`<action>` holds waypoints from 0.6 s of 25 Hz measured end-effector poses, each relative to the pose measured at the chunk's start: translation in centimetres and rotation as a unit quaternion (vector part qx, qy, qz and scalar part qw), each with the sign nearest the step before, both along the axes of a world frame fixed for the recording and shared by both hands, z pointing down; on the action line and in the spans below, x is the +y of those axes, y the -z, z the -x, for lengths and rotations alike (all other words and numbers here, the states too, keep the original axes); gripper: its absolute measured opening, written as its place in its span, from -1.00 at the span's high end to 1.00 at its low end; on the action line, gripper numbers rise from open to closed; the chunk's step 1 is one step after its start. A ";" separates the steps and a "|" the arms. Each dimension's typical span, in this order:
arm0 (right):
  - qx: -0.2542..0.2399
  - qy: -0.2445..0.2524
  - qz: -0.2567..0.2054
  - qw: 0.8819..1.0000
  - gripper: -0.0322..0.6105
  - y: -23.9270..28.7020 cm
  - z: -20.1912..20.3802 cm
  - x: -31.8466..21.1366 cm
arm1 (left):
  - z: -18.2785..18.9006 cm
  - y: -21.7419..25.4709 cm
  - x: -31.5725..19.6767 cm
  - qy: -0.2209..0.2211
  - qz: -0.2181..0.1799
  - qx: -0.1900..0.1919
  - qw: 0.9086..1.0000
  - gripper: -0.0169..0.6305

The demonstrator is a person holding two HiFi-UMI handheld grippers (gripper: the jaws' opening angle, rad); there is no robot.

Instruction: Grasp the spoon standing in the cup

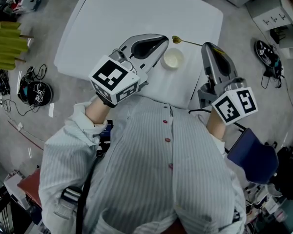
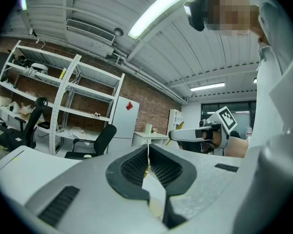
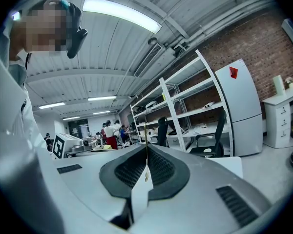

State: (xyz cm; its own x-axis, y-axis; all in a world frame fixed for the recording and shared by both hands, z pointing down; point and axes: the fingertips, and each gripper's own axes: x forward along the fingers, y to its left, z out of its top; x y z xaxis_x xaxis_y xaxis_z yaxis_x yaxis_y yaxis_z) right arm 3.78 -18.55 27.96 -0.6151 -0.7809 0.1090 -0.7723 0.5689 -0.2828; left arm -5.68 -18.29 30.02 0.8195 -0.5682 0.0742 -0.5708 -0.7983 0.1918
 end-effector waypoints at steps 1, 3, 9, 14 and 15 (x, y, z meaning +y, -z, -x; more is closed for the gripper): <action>0.001 0.001 0.001 1.000 0.86 0.0 0.1 0.0 | -0.1 -0.1 0.1 -0.001 0.001 -0.001 1.000 0.91; 0.002 0.004 0.002 1.000 0.86 0.0 0.2 0.1 | -0.1 -0.2 0.2 -0.003 0.003 -0.002 1.000 0.91; 0.009 0.007 0.002 1.000 0.86 -0.1 0.5 0.1 | 0.2 -0.6 0.6 0.001 0.008 -0.002 1.000 0.91; 0.011 0.005 0.004 1.000 0.86 -0.1 0.4 0.1 | 0.3 -0.7 0.6 0.005 0.009 -0.001 1.000 0.91; 0.011 0.005 0.004 1.000 0.86 -0.1 0.4 0.2 | 0.3 -0.7 0.6 0.005 0.009 -0.001 1.000 0.91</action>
State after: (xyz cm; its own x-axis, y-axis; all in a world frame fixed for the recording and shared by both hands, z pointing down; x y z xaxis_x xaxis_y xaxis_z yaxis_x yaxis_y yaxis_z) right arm 3.42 -18.40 28.08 -0.6198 -0.7742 0.1285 -0.7729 0.5738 -0.2709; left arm -6.00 -17.73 30.69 0.8134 -0.5753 0.0858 -0.5796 -0.7889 0.2043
